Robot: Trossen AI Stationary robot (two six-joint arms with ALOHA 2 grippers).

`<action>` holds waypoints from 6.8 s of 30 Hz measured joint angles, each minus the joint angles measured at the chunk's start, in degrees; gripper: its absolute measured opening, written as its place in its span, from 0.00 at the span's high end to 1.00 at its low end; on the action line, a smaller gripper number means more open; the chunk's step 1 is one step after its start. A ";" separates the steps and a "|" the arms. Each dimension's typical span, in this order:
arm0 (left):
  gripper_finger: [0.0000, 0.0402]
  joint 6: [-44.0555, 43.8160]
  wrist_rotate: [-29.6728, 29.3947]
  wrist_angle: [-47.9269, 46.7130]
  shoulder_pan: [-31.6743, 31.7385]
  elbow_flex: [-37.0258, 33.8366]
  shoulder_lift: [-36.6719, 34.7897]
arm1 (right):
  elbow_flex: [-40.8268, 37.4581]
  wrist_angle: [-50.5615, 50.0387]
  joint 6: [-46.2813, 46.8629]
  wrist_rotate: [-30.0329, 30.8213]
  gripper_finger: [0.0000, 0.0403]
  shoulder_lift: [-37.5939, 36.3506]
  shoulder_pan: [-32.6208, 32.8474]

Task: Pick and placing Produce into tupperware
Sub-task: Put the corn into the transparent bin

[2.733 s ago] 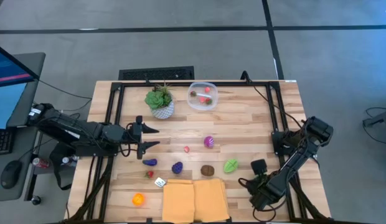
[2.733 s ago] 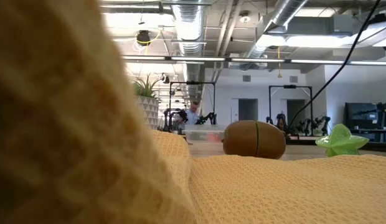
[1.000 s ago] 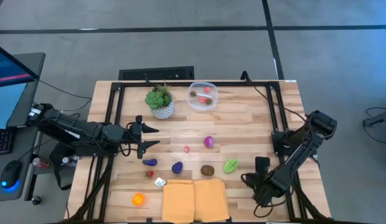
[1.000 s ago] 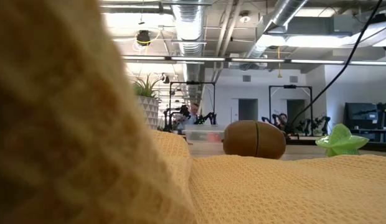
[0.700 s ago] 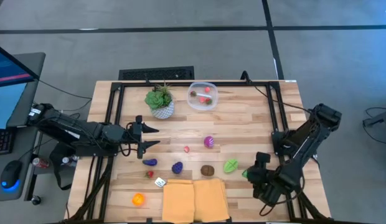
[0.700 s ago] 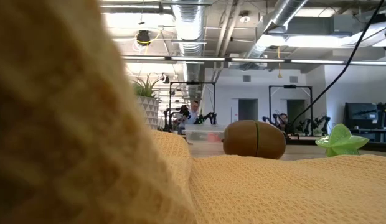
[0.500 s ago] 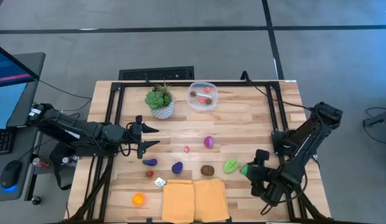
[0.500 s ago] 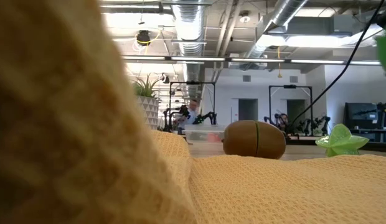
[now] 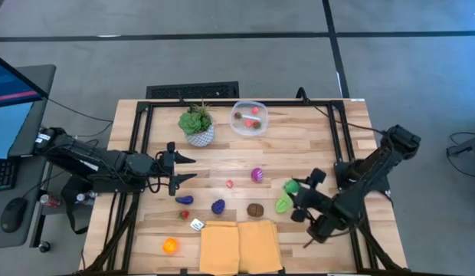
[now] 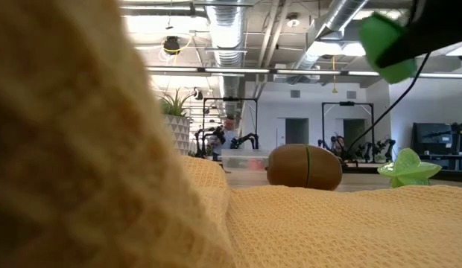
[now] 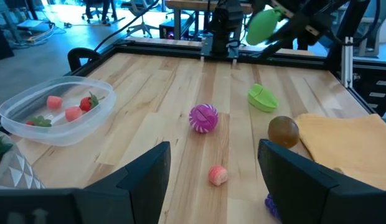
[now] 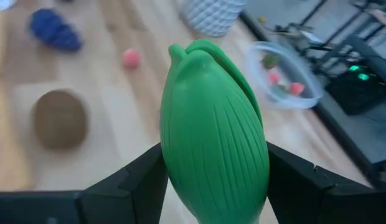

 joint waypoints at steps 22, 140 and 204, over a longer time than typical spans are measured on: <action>0.42 4.29 1.36 -0.03 0.01 0.00 -0.02 | 0.00 7.03 -1.90 6.76 0.37 0.04 -23.37; 0.42 1.51 -4.89 -0.04 0.03 0.00 -0.02 | 20.37 40.45 -63.11 -70.33 0.37 26.22 -83.66; 0.42 1.13 -5.18 -0.79 0.06 0.00 -0.02 | 21.27 38.37 -65.96 -74.48 0.37 27.91 -84.03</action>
